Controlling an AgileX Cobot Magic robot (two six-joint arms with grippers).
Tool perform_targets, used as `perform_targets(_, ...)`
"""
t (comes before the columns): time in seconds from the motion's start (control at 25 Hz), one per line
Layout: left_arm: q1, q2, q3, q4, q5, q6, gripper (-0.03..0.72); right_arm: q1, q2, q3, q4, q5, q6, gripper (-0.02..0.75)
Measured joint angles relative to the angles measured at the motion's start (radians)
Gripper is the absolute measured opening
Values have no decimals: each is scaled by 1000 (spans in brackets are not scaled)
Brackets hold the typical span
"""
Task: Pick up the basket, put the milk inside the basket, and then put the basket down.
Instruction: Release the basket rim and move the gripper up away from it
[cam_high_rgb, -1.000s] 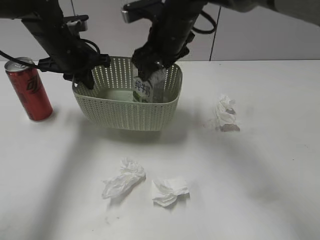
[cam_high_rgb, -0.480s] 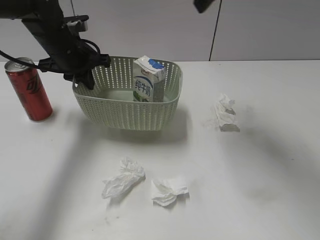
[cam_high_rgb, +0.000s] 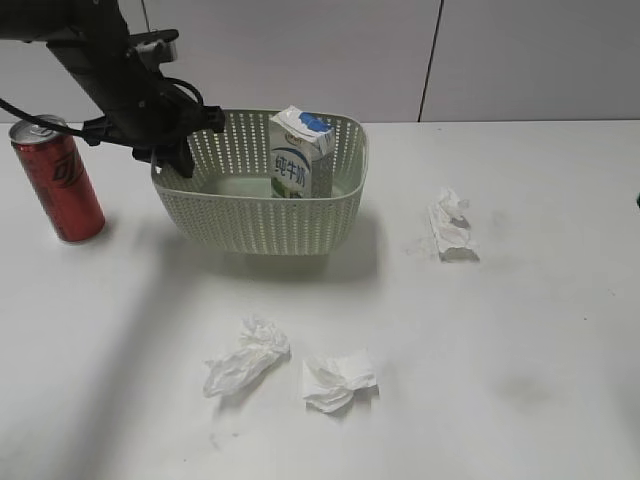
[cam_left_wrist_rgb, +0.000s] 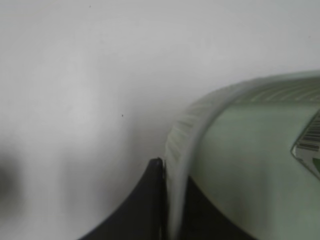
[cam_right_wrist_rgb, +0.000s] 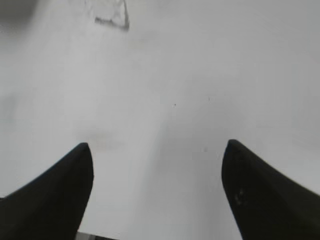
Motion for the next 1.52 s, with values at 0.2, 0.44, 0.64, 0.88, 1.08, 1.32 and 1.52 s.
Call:
perform_targets(0.2,0,39,0,-19,-15,-1,0,0,-274,224,48,-40,0,595)
perform_targets(0.44,0,55,0,-38,-39,-1,120,0,-515,299,55,-41,0,594)
perform_targets(0.64,0,54,0,-66,-68,-5,461,0,-584,301,55,-41,1,594)
perform_targets(0.88,0,33,0,-53,-15,-5,589,0,-586,302,55,-39,1,594)
perform_targets(1.08,0,-72,0,-35,77,-5,596,0,-586,302,55,-37,1,594)
perform_targets(1.32,-8,-264,0,-10,266,7,594,0,-586,305,56,-33,2,594)
perform_targets(1.52,-56,-426,0,99,399,12,594,0,-588,343,56,-31,2,594)
